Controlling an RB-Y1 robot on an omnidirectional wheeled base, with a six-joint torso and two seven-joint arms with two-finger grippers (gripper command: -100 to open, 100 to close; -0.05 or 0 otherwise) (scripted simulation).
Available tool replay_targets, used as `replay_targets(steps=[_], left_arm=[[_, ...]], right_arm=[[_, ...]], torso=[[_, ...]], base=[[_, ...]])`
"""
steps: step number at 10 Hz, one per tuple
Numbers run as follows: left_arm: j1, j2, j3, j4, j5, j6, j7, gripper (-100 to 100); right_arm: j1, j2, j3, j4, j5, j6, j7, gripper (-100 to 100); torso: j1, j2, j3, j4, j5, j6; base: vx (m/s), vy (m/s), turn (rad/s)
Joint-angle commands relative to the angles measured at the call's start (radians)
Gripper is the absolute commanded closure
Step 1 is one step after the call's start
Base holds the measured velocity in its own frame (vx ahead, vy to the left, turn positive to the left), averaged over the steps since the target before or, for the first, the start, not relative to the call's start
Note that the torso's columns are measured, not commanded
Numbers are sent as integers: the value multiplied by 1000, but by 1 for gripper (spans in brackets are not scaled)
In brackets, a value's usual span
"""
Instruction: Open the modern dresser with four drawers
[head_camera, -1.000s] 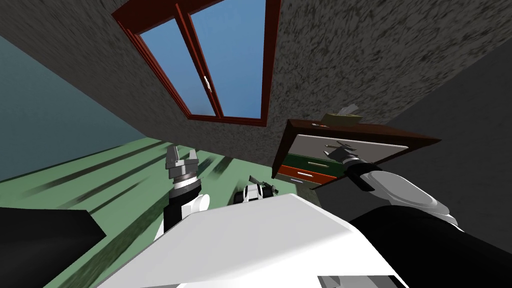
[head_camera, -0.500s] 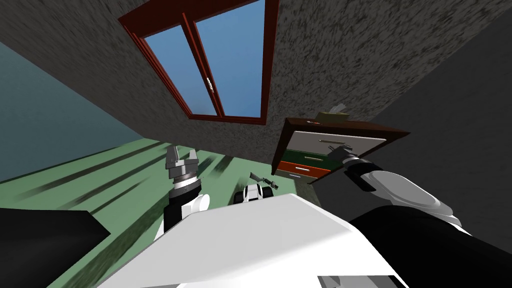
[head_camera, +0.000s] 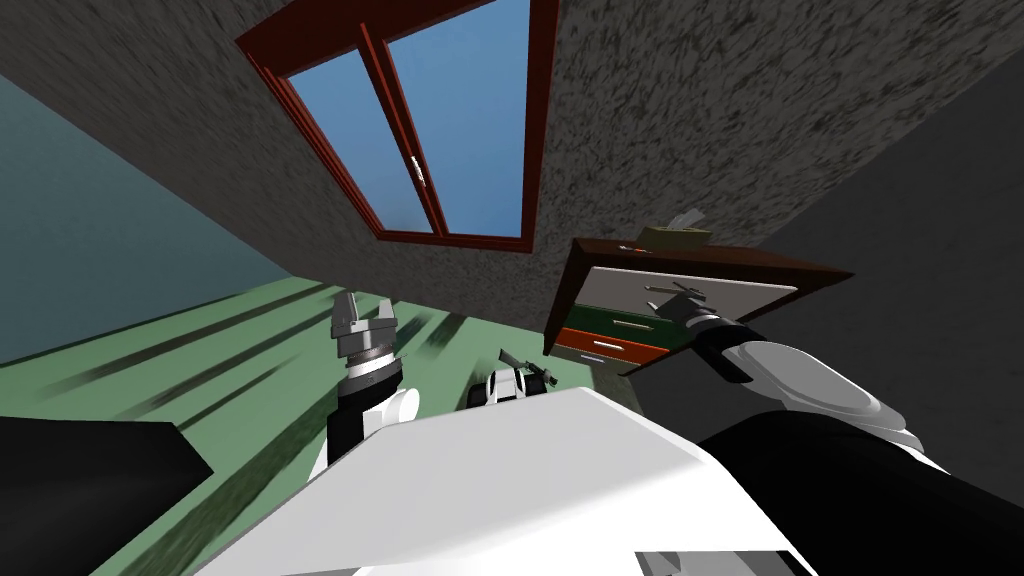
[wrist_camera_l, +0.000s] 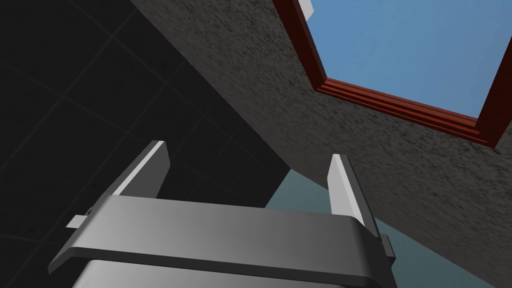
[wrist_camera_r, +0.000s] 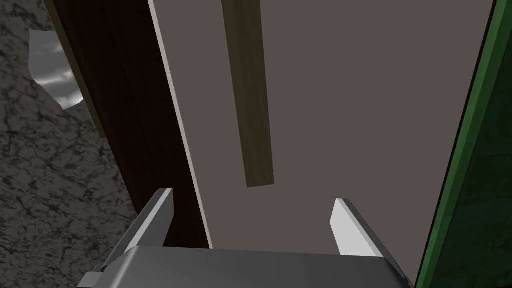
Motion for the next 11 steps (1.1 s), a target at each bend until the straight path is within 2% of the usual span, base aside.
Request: replay_targets(steps=[1,2,3,4,11], left_arm=[[0,0,0,0,0,0,0,0],[0,0,0,0,0,0,0,0],[0,0,0,0,0,0,0,0],[-1,0,-1,0,0,0,0,0],[-1,0,0,0,0,0,0,0]], right_arm=[[0,-1,0,1,0,0,0,-100],[-1,-1,0,0,0,0,0,100],[-11,-17,-5,50,-4,11,-5,100],[-11,-17,-5,51,-4,11,-5,100],[-48,-72,-23,226,-16,52,-22,100]], torso=[[3,7,4,2,1,0],[3,10,7,3,1,1],[1,9,6,3,1,1],[3,13,8,3,1,-1],[-1,2,2,1,0,0]], base=[[21,-9,3],[13,-4,3],[-160,52,289],[-195,43,186],[-190,68,210]])
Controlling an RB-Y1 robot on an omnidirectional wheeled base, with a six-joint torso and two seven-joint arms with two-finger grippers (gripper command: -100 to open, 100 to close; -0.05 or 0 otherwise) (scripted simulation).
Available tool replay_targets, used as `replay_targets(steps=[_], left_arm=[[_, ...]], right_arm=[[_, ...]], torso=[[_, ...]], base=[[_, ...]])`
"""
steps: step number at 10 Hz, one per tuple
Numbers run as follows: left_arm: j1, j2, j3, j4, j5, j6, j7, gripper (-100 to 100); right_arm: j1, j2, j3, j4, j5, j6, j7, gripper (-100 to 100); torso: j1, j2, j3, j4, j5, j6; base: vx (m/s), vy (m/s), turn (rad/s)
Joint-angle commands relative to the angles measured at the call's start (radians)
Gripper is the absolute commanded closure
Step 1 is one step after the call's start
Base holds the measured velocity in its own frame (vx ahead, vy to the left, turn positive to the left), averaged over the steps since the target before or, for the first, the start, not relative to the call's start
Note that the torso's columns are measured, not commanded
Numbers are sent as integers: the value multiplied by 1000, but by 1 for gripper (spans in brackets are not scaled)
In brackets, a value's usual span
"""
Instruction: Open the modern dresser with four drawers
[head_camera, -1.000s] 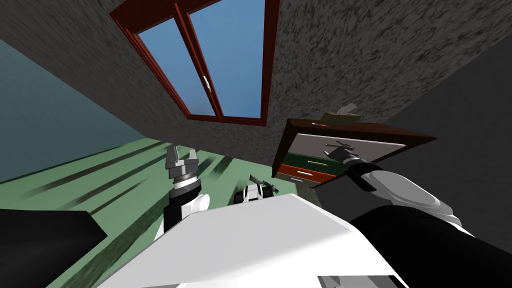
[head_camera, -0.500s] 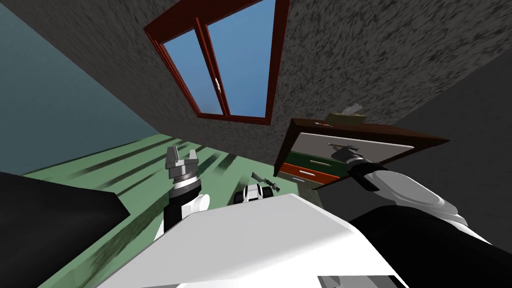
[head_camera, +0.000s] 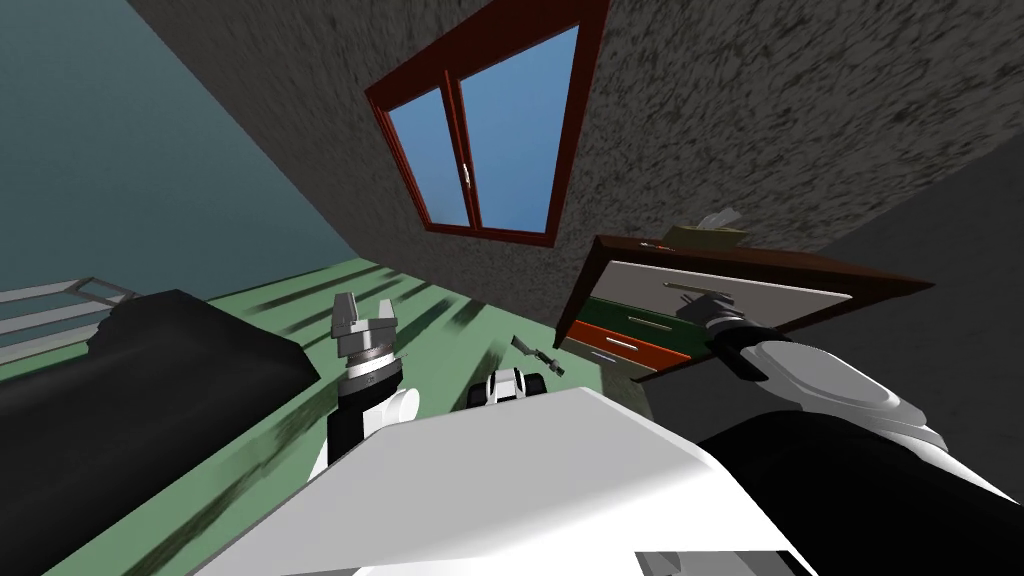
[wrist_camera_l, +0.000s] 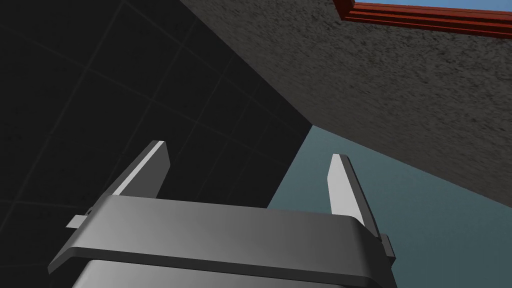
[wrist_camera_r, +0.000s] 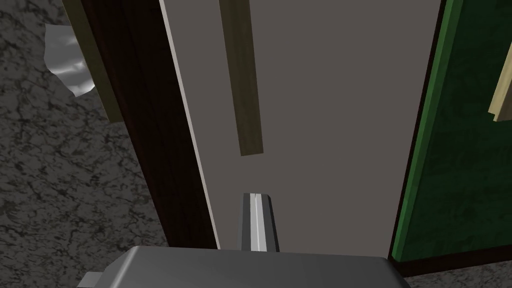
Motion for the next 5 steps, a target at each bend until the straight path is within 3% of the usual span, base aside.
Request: replay_targets(steps=[1,2,3,5], left_arm=[[0,0,0,0,0,0,0,0],[0,0,0,0,0,0,0,0],[0,0,0,0,0,0,0,0],[1,0,1,0,0,0,0,0]], right_arm=[[-12,-26,-2,64,-5,24,-12,100],[-24,-10,-9,61,-1,3,3,100],[-23,-23,-13,78,-9,-4,-5,-100],[-21,-34,-16,88,-16,-9,-14,-100]], torso=[[1,-1,-1,0,0,0],[2,1,0,0,1,0],[-2,-3,-2,-1,0,1],[-6,-9,-6,-3,-2,-1]], base=[[-204,117,216],[-96,55,34],[64,-70,0],[117,-85,35]])
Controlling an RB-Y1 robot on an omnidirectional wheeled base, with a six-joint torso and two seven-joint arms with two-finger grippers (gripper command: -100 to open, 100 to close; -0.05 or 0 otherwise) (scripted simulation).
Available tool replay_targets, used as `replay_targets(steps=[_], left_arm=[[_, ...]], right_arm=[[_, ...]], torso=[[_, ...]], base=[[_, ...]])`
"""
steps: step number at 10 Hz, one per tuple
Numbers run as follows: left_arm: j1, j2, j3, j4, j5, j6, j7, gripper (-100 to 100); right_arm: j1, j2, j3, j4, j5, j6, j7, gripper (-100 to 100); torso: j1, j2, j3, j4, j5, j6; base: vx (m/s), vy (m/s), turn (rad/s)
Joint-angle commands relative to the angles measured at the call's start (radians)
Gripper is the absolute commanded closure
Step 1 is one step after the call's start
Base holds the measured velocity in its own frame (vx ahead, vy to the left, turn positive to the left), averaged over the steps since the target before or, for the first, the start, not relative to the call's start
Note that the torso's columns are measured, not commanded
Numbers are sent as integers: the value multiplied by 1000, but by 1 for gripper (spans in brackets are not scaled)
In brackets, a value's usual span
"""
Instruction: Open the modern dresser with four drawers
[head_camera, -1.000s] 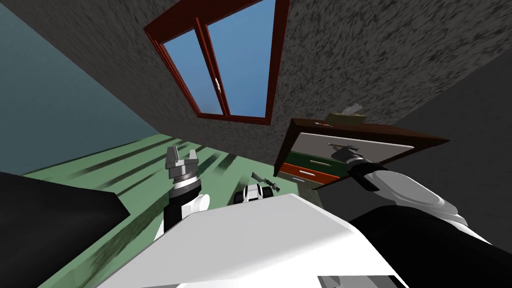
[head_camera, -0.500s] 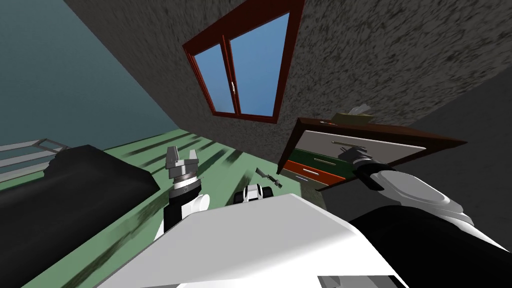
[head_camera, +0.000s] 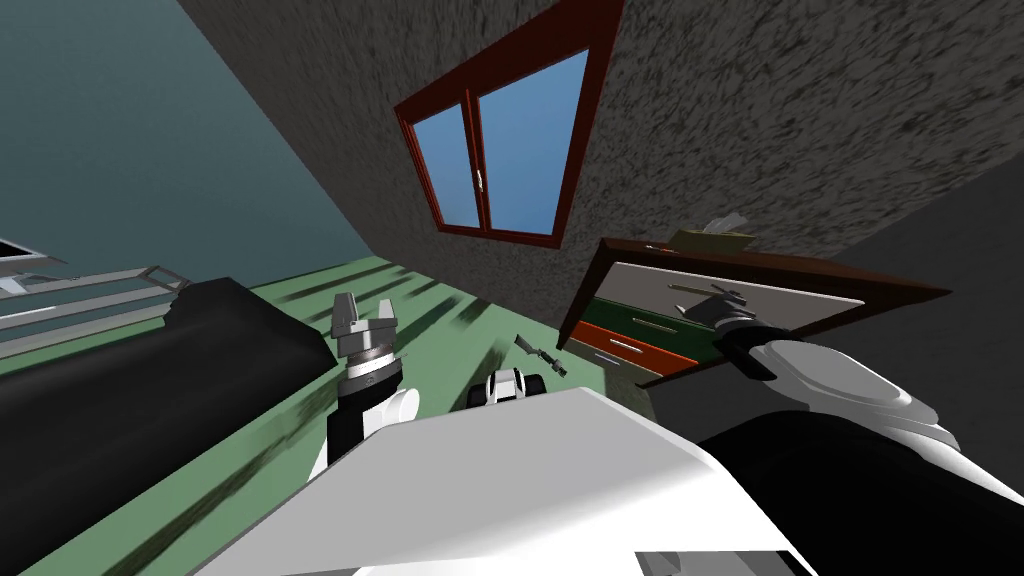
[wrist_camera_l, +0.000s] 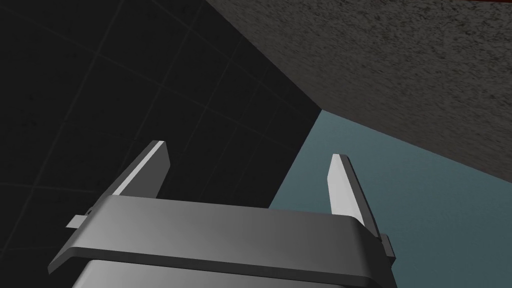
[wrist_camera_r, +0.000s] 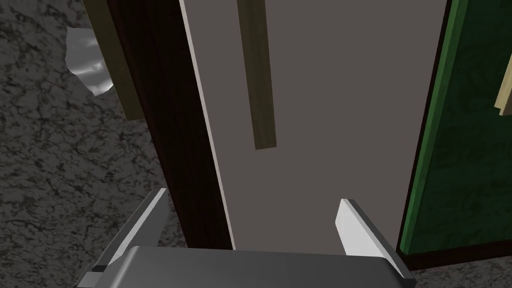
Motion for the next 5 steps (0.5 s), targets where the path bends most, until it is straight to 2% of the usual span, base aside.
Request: replay_targets(steps=[1,2,5], left_arm=[[0,0,0,0,0,0,0,0],[0,0,0,0,0,0,0,0],[0,0,0,0,0,0,0,0]], right_arm=[[4,-15,-4,15,-10,-7,-13,-100],[6,-23,-6,22,-15,-10,-18,-100],[0,-21,-4,27,-14,-10,-15,-100]], torso=[[4,4,2,1,2,0],[7,8,5,3,3,1],[8,12,8,4,3,1]], base=[[131,-87,14],[137,-101,19],[71,-54,25]])
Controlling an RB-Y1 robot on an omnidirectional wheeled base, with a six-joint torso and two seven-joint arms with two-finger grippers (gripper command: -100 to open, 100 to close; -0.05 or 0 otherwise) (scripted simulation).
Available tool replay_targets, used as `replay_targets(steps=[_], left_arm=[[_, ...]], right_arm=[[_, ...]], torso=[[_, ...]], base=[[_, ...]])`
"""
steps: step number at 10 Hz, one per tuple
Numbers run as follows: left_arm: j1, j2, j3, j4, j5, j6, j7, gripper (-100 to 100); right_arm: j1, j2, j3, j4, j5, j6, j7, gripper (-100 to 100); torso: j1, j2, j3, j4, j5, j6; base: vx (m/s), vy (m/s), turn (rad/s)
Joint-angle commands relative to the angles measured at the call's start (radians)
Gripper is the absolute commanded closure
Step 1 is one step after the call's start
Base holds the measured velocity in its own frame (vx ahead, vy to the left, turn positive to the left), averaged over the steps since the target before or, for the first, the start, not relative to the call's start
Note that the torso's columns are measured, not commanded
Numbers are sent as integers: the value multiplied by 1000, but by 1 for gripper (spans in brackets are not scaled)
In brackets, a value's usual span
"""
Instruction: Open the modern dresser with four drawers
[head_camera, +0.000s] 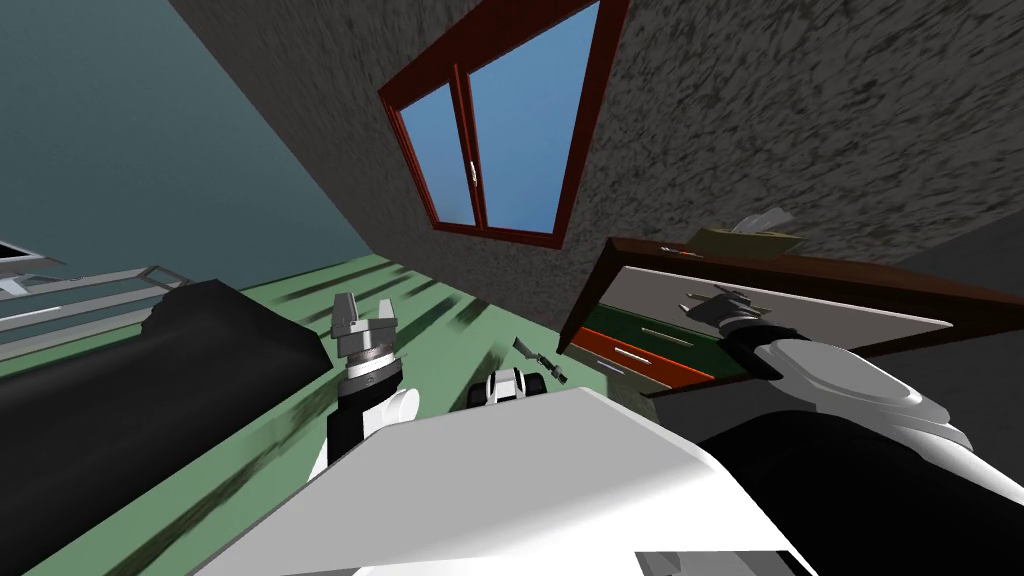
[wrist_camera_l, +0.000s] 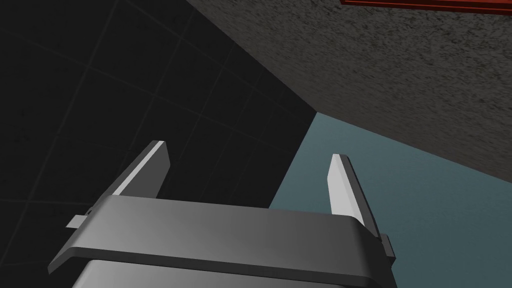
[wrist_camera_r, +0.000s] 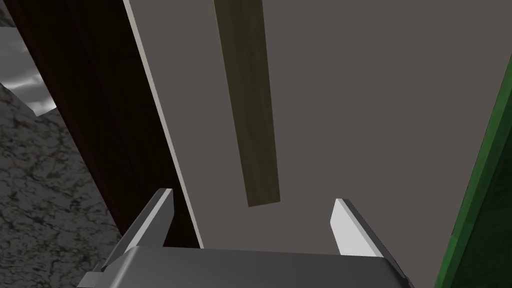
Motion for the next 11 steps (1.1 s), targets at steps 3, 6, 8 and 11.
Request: replay_targets(steps=[3,6,8,11], left_arm=[[0,0,0,0,0,0,0,0],[0,0,0,0,0,0,0,0],[0,0,0,0,0,0,0,0],[0,0,0,0,0,0,0,0]], right_arm=[[5,-1,-3,-11,-2,-7,-3,100],[8,-1,-4,-17,-3,-9,-4,100],[7,-5,-3,-7,-4,-8,-5,-100],[6,-6,-3,-1,-4,-6,-5,-100]], torso=[[4,4,2,0,-1,0],[-2,-3,-3,-1,-1,0],[-10,-12,-8,-4,-3,-1],[-2,-4,-3,-1,-1,0]], base=[[-86,62,-43],[-111,100,-32],[89,-81,38],[113,-106,33]])
